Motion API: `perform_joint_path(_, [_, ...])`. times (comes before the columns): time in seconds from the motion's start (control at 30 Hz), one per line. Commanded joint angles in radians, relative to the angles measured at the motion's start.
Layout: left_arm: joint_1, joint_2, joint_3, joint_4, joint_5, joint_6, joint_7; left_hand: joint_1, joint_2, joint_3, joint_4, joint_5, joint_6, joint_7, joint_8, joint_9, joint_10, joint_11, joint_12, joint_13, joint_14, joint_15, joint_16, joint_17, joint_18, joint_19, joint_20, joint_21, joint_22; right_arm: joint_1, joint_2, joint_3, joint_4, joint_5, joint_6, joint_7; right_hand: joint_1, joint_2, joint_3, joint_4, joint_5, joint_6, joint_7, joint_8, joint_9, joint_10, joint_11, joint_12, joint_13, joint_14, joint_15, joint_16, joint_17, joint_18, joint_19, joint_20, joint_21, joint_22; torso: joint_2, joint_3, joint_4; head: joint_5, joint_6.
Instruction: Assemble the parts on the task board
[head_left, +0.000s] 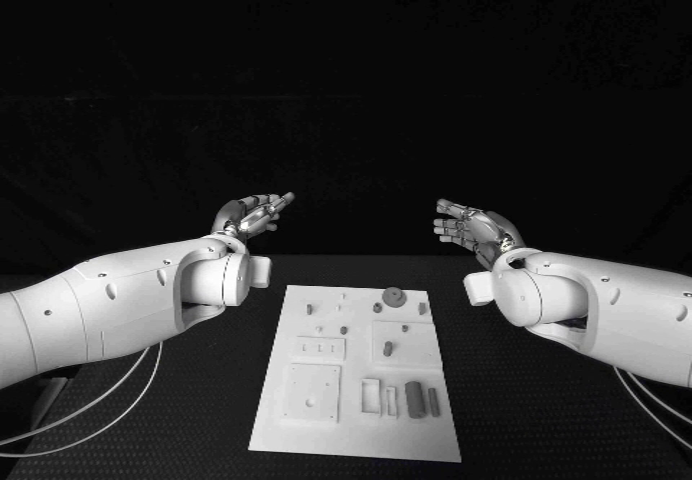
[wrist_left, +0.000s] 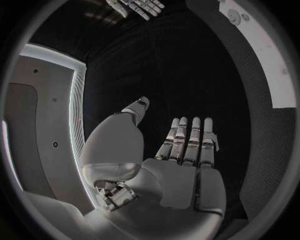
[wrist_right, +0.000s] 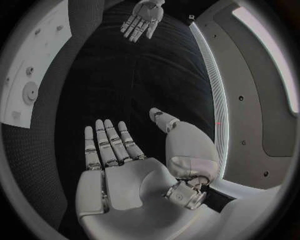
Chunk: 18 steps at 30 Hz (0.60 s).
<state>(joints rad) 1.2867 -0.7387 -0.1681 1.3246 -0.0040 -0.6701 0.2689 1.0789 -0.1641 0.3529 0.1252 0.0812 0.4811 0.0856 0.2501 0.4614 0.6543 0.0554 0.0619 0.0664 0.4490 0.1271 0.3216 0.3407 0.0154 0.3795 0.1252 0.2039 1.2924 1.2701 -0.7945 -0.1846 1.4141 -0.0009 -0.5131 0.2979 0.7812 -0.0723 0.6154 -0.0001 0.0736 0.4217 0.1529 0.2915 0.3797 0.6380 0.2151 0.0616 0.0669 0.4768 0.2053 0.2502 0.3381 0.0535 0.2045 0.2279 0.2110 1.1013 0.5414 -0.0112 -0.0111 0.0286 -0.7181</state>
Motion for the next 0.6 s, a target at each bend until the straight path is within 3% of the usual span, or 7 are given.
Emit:
perform_joint_path(0.03, [0.01, 0.005, -0.005, -0.01, -0.021, 0.067, -0.089, 0.038, -0.004, 0.015, 0.004, 0.009, 0.021, 0.002, 0.012, 0.015, 0.024, 0.004, 0.006, 0.003, 0.018, 0.002, 0.013, 0.012, -0.015, 0.017, 0.002, 0.011, 0.042, 0.023, -0.001, -0.016, -0.018, -0.023, 0.181, -0.121, 0.021, -0.001, 0.023, -0.009, 0.005, 0.015, 0.065, 0.011, 0.008, 0.018, 0.004, 0.007, 0.002, 0.015, 0.006, 0.009, 0.008, 0.018, 0.003, 0.009, 0.007, 0.028, 0.0, -0.0004, -0.0005, 0.0, -0.001])
perform_joint_path(0.23, [0.01, 0.005, -0.006, -0.011, -0.021, 0.067, -0.09, 0.039, -0.004, 0.014, 0.005, 0.009, 0.021, 0.003, 0.013, 0.015, 0.024, 0.004, 0.006, 0.003, 0.018, 0.002, 0.013, 0.013, -0.015, 0.017, 0.002, 0.012, 0.041, 0.044, -0.002, -0.033, -0.033, -0.025, 0.218, -0.149, 0.044, -0.003, 0.027, -0.061, 0.014, 0.018, 0.067, 0.018, 0.009, 0.028, 0.007, 0.007, 0.003, 0.022, 0.01, 0.018, 0.013, 0.022, 0.016, 0.01, 0.011, 0.071, 0.0, -0.0004, -0.0005, 0.0, -0.001])
perform_joint_path(0.27, [0.01, 0.007, -0.006, -0.009, -0.014, 0.084, -0.093, 0.039, -0.004, 0.014, 0.006, 0.009, 0.021, 0.003, 0.013, 0.016, 0.024, 0.005, 0.006, 0.003, 0.018, 0.003, 0.013, 0.013, -0.015, 0.017, 0.002, 0.012, 0.041, 0.044, 0.009, -0.033, -0.082, -0.105, 0.236, -0.147, 0.048, -0.002, 0.023, -0.072, 0.022, 0.018, 0.068, 0.019, 0.01, 0.03, 0.008, 0.007, 0.002, 0.022, 0.01, 0.019, 0.014, 0.022, 0.019, 0.01, 0.011, 0.079, 0.0, -0.0023, 0.0007, -0.007, 0.017])
perform_joint_path(0.37, [0.01, 0.006, -0.006, -0.009, -0.014, 0.088, -0.093, 0.04, -0.003, 0.013, 0.007, 0.008, 0.021, 0.003, 0.013, 0.016, 0.025, 0.005, 0.006, 0.003, 0.018, 0.003, 0.013, 0.013, -0.015, 0.017, 0.002, 0.012, 0.041, 0.044, 0.014, -0.033, -0.098, -0.168, 0.23, -0.148, 0.058, 0.034, -0.064, -0.153, 0.129, 0.021, 0.07, 0.032, 0.017, 0.044, 0.01, 0.008, 0.003, 0.028, 0.014, 0.033, 0.024, 0.028, 0.034, 0.011, 0.01, 0.118, -0.001, -0.0028, 0.0004, -0.007, 0.017])
perform_joint_path(0.47, [0.01, 0.004, -0.006, -0.01, -0.002, 0.089, -0.061, 0.044, 0.0, 0.009, 0.01, 0.008, 0.022, 0.007, 0.016, 0.017, 0.029, 0.008, 0.008, 0.004, 0.019, 0.004, 0.016, 0.015, -0.015, 0.015, 0.002, 0.014, 0.041, 0.044, 0.023, -0.033, -0.124, -0.281, 0.231, -0.152, 0.108, 0.03, -0.07, -0.206, 0.127, 0.044, 0.078, 0.046, 0.021, 0.084, 0.02, 0.021, 0.008, 0.059, 0.028, 0.053, 0.033, 0.042, 0.067, 0.008, 0.012, 0.142, -0.002, -0.0031, 0.0, -0.005, 0.018])
perform_joint_path(0.53, [0.01, 0.003, -0.006, -0.012, 0.009, 0.089, -0.044, 0.055, 0.01, 0.004, 0.011, 0.011, 0.032, 0.023, 0.023, 0.021, 0.053, 0.024, 0.019, 0.009, 0.042, 0.014, 0.029, 0.023, -0.015, 0.024, -0.003, 0.022, 0.042, 0.044, 0.033, -0.033, -0.147, -0.356, 0.237, -0.154, 0.143, 0.018, -0.058, -0.229, 0.129, 0.07, 0.092, 0.059, 0.025, 0.124, 0.035, 0.035, 0.013, 0.098, 0.051, 0.073, 0.041, 0.062, 0.119, 0.004, 0.023, 0.139, -0.002, -0.003, 0.0, -0.005, 0.021])
perform_joint_path(0.6, [0.01, 0.001, -0.006, -0.014, 0.009, 0.11, -0.038, 0.081, 0.031, -0.008, -0.002, 0.046, 0.08, 0.052, 0.049, 0.031, 0.118, 0.054, 0.046, 0.02, 0.104, 0.039, 0.064, 0.039, -0.007, 0.076, -0.023, 0.051, 0.041, 0.044, 0.045, -0.033, -0.174, -0.454, 0.244, -0.154, 0.16, 0.013, -0.053, -0.241, 0.123, 0.102, 0.09, 0.074, 0.03, 0.163, 0.03, 0.048, 0.017, 0.128, 0.043, 0.087, 0.046, 0.075, 0.151, 0.003, 0.023, 0.131, -0.002, -0.003, -0.0002, -0.005, 0.021])
